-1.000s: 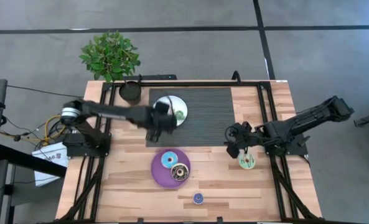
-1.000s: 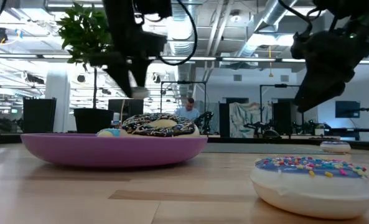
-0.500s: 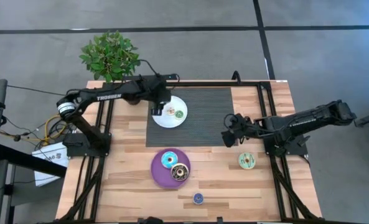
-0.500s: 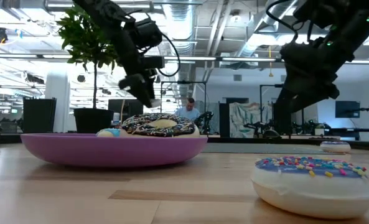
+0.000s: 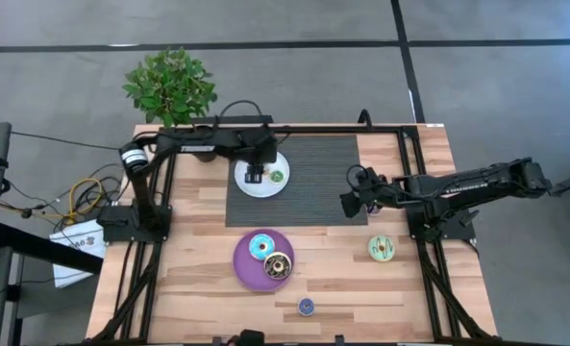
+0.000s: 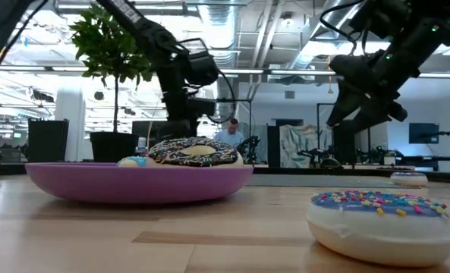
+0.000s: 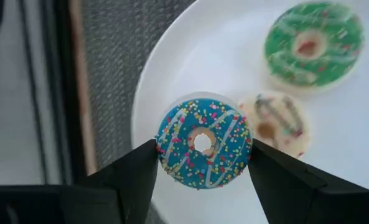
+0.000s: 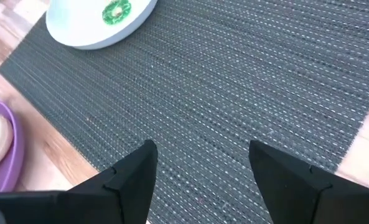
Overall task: Pick & Place donuts
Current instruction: Put the small light blue donut on the white plate
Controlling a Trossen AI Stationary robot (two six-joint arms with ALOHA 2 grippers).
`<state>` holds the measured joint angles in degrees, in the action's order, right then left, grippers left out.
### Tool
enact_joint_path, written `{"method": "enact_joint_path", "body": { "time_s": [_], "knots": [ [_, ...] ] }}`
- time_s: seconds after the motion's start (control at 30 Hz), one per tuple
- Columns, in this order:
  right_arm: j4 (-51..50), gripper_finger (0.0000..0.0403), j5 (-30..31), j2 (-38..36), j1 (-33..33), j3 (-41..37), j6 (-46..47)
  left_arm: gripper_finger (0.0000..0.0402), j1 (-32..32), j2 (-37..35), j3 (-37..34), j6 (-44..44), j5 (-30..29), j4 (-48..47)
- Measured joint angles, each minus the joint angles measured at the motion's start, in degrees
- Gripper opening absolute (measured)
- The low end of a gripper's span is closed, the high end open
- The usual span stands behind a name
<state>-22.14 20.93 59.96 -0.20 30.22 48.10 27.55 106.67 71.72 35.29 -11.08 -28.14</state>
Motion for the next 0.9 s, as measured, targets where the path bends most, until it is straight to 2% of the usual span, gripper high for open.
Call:
{"method": "enact_joint_path", "body": {
  "time_s": [0.2, 0.43, 0.6, 0.9],
  "knots": [
    [0.91, 0.0244, 0.00, 0.00, -0.29, 0.00, 0.02, 0.0233, 0.21, 3.97, 8.60, -2.99, 4.90, -3.37],
    [1.69, 0.0244, 0.00, 0.02, -0.29, 0.00, 0.02, 0.0233, 0.90, 6.72, 13.08, -8.45, 7.74, -4.79],
    [1.75, 0.0244, -0.07, 0.04, -0.21, 0.00, 0.00, 0.0233, 0.57, 9.69, 13.86, -8.98, 7.81, -8.65],
    [1.71, 0.0244, -0.24, 0.04, -0.21, 0.00, 0.00, 0.0233, 0.57, 10.83, 14.08, -9.96, 7.72, -7.93]
  ]
}}
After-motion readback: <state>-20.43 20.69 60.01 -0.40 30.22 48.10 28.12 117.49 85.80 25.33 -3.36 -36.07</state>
